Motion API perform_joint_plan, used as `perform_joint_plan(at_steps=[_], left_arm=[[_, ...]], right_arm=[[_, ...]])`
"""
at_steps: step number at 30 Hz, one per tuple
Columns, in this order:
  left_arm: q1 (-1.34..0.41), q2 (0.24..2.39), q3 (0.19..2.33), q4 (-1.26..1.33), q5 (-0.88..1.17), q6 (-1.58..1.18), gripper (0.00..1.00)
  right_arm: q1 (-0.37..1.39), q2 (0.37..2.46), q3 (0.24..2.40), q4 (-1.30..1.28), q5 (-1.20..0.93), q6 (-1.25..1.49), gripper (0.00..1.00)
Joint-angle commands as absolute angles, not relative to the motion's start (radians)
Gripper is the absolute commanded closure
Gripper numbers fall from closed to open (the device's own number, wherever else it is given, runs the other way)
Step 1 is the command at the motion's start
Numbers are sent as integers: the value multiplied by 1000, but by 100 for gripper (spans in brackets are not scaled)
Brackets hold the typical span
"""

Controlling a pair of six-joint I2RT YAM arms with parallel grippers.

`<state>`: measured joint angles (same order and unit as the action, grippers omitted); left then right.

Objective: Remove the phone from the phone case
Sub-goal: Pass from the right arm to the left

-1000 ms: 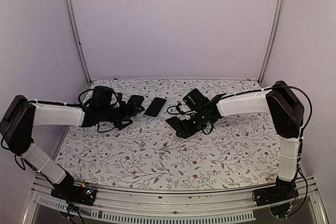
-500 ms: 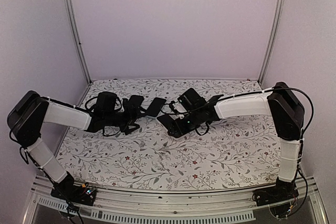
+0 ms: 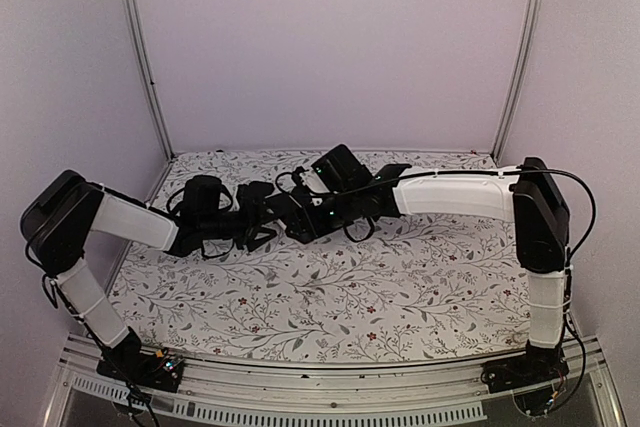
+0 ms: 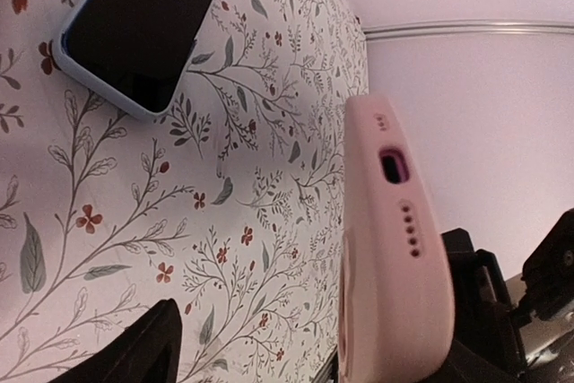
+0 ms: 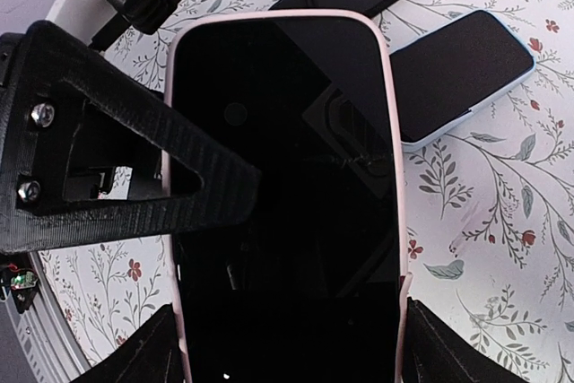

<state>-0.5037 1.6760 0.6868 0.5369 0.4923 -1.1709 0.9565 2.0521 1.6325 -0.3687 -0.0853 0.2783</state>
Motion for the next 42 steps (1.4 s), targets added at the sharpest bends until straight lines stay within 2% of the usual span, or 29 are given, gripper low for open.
perform_joint_plan(at_steps=[1, 18, 22, 27, 33, 37, 42], left_arm=[[-501, 1691, 678, 608, 531, -1183, 24], [-475, 1710, 673, 678, 568, -1206, 88], [-475, 1695, 667, 675, 564, -1201, 100], [-474, 1669, 673, 659, 562, -1193, 100], [-467, 1608, 677, 617, 542, -1161, 100], [-460, 1564, 674, 599, 524, -1138, 100], [-438, 1511, 669, 578, 508, -1109, 100]], right_arm=[[970, 2081, 1704, -368, -70, 292, 58], [995, 2106, 1763, -421, -31, 267, 58], [996, 2103, 1768, -423, -28, 263, 58], [996, 2102, 1769, -430, -16, 261, 51], [996, 2093, 1763, -437, -5, 264, 19], [996, 2080, 1757, -433, 41, 265, 2], [996, 2054, 1732, -416, 100, 265, 1]])
